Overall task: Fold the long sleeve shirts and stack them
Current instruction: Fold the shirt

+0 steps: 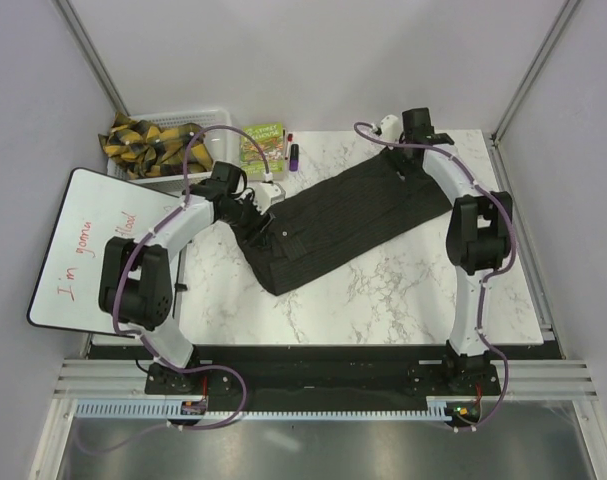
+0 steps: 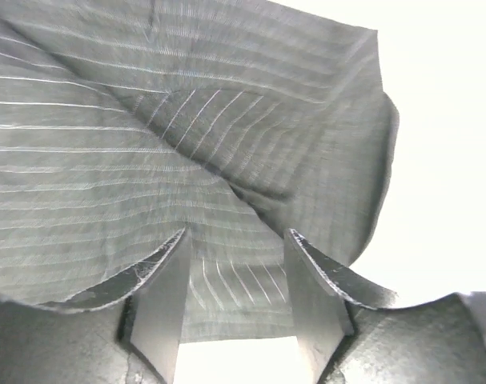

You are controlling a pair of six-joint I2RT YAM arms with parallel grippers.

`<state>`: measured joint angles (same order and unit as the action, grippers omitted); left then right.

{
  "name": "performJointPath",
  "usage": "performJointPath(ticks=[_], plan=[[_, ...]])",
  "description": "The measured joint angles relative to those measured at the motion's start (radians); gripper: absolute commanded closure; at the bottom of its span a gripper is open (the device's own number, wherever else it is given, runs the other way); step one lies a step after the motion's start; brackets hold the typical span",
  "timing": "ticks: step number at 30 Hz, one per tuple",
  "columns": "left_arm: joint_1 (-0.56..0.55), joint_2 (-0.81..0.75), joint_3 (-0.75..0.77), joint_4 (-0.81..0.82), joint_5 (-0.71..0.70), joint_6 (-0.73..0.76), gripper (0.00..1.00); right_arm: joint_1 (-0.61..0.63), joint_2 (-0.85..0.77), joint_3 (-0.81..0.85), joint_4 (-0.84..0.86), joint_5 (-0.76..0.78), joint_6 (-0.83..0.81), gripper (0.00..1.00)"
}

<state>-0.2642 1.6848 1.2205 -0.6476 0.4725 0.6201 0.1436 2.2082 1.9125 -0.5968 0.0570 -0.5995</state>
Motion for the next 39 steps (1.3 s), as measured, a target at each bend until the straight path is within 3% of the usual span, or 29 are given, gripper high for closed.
performJointPath(ticks=[7, 10, 13, 18, 22, 25, 29, 35, 39], plan=[[-0.084, 0.154, 0.040, 0.066, -0.083, 0.086, 0.50, 0.005, -0.341, -0.169, -0.006, -0.050, 0.066, 0.41], [-0.129, 0.222, 0.036, 0.090, -0.151, 0.126, 0.50, 0.000, -0.420, -0.211, -0.019, -0.075, 0.108, 0.41], [-0.182, 0.194, -0.006, 0.126, -0.193, 0.137, 0.51, -0.031, -0.438, -0.230, -0.048, -0.123, 0.158, 0.43], [-0.438, 0.087, -0.143, 0.153, -0.260, 0.120, 0.53, -0.183, -0.397, -0.231, -0.142, -0.224, 0.227, 0.47], [-0.726, 0.080, -0.143, 0.137, -0.237, 0.011, 0.50, -0.264, -0.361, -0.231, -0.193, -0.249, 0.249, 0.51], [-0.843, 0.076, -0.117, 0.101, -0.176, -0.081, 0.46, -0.256, -0.336, -0.237, -0.214, -0.279, 0.256, 0.54], [-0.789, -0.020, -0.108, 0.092, -0.091, -0.204, 0.36, -0.200, -0.274, -0.252, -0.213, -0.309, 0.265, 0.60], [-0.489, -0.359, -0.156, 0.186, -0.003, -0.344, 0.35, -0.112, -0.069, -0.245, -0.185, -0.311, 0.281, 0.71], [-0.320, -0.484, -0.216, 0.206, 0.070, -0.397, 0.35, -0.062, -0.006, -0.163, -0.159, -0.282, 0.282, 0.73]])
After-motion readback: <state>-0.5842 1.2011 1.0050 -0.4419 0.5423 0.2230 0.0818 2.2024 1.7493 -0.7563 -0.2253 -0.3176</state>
